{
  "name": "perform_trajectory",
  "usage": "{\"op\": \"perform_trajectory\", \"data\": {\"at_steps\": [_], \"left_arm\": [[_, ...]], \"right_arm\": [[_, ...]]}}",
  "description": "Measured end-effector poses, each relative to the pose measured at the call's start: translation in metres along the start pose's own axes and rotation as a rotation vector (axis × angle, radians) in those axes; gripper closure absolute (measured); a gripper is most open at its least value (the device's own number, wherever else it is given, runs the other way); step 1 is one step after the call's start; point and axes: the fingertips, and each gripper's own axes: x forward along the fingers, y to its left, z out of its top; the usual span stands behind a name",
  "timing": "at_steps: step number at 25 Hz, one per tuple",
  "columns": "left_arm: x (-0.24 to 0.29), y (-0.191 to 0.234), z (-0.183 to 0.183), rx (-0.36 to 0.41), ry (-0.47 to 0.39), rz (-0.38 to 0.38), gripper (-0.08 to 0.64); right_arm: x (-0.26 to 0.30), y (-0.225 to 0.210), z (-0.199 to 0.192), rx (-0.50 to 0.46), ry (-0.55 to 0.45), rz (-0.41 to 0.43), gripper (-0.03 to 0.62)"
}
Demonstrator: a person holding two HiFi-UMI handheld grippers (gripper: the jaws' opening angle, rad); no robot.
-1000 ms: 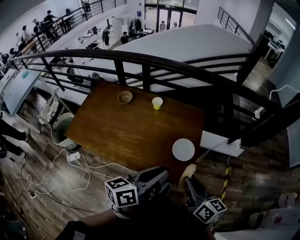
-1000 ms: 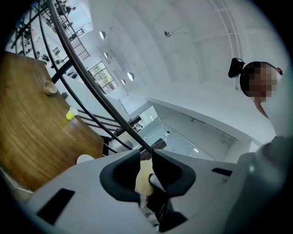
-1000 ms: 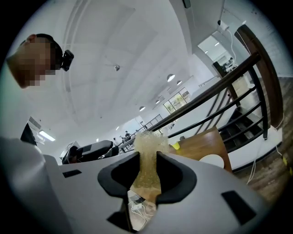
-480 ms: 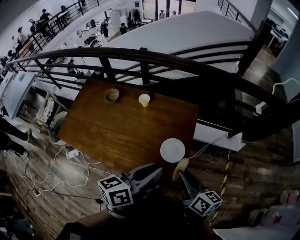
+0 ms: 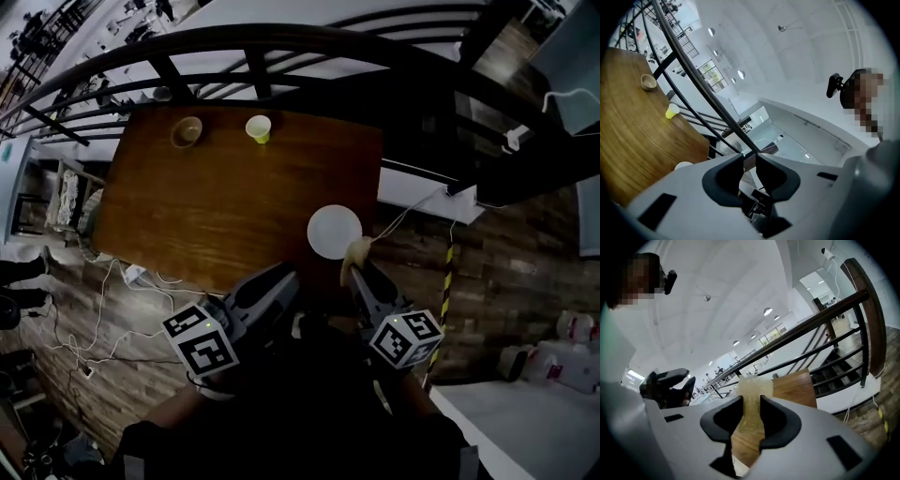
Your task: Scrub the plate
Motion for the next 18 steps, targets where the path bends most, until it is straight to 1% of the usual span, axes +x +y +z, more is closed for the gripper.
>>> {"op": "perform_trajectory", "data": {"at_steps": [3, 6, 10, 11, 13, 15, 18], "left_arm": [[-0.004, 0.006, 0.005, -0.026, 0.013, -0.017, 0.469], [-0.002, 0.014, 0.012, -0.022, 0.031, -0.026, 0.469], [0.001, 0.023, 0.007, -0.009, 0.122, -0.039, 0.469], [-0.001, 0.022, 0.007, -0.003, 0.133, -0.042, 0.469], [-0.01, 0.023, 0.011, 0.013, 0.126, -0.036, 0.469], [-0.023, 0.029, 0.02, 0.023, 0.094, -0.008, 0.469], [-0.041, 0.04, 0.031, 0.007, 0.041, 0.045, 0.469]], "right_arm": [[0.008, -0.006, -0.012, 0.002, 0.029, -0.061, 0.466], [0.025, -0.019, -0.022, -0.025, 0.064, -0.101, 0.466], [0.059, -0.034, -0.047, -0.056, 0.156, -0.128, 0.466], [0.068, -0.036, -0.054, -0.062, 0.183, -0.129, 0.465], [0.088, -0.041, -0.067, -0.084, 0.23, -0.128, 0.466], [0.111, -0.047, -0.081, -0.119, 0.276, -0.134, 0.466], [0.148, -0.065, -0.097, -0.158, 0.358, -0.151, 0.466]]}}
